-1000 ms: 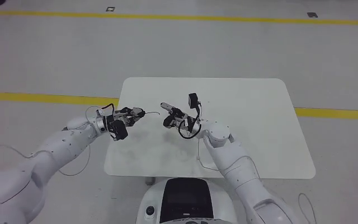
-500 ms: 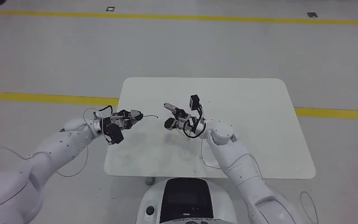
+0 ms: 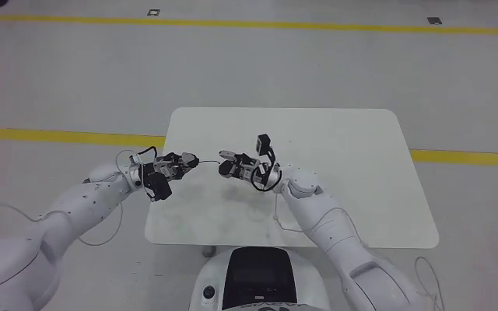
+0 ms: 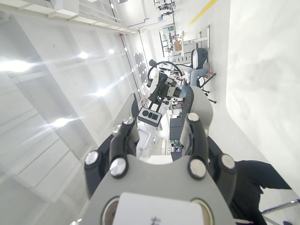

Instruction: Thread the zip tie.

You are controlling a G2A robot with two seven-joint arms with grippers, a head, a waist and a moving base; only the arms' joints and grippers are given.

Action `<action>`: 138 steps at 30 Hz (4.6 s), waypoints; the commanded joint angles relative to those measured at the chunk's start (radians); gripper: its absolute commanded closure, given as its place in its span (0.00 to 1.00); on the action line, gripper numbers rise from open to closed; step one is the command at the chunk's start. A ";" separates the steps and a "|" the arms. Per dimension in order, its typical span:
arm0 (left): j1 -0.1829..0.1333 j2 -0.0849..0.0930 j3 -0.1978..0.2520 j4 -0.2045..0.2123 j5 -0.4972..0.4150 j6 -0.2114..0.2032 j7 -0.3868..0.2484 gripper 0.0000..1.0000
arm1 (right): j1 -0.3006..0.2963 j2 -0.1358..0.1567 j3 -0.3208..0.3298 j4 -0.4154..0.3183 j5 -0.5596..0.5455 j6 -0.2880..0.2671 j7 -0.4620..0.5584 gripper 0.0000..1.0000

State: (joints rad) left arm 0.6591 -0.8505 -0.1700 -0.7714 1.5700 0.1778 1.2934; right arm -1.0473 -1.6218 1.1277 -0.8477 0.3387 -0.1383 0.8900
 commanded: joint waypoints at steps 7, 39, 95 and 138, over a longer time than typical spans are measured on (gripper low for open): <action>0.000 0.000 0.000 0.000 0.000 0.000 0.000 1.00 | 0.035 -0.007 -0.023 0.065 0.063 -0.020 0.043 0.68; 0.000 0.000 0.000 0.000 0.000 0.000 0.000 1.00 | 0.054 -0.002 -0.060 0.122 0.118 -0.065 0.058 0.81; -0.024 0.031 -0.030 0.009 -0.035 -0.415 -0.038 0.00 | -0.013 0.050 -0.015 -0.014 0.107 -0.168 0.016 1.00; -0.044 -0.035 0.000 -0.122 -0.109 -0.518 -0.198 0.00 | -0.212 0.136 0.174 -0.311 0.075 -0.196 -0.078 1.00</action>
State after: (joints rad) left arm 0.6150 -0.8860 -0.1700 -0.8934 1.4607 -0.3400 1.0956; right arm -1.2599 -1.4862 1.3014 -1.1583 0.4135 -0.3341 0.8123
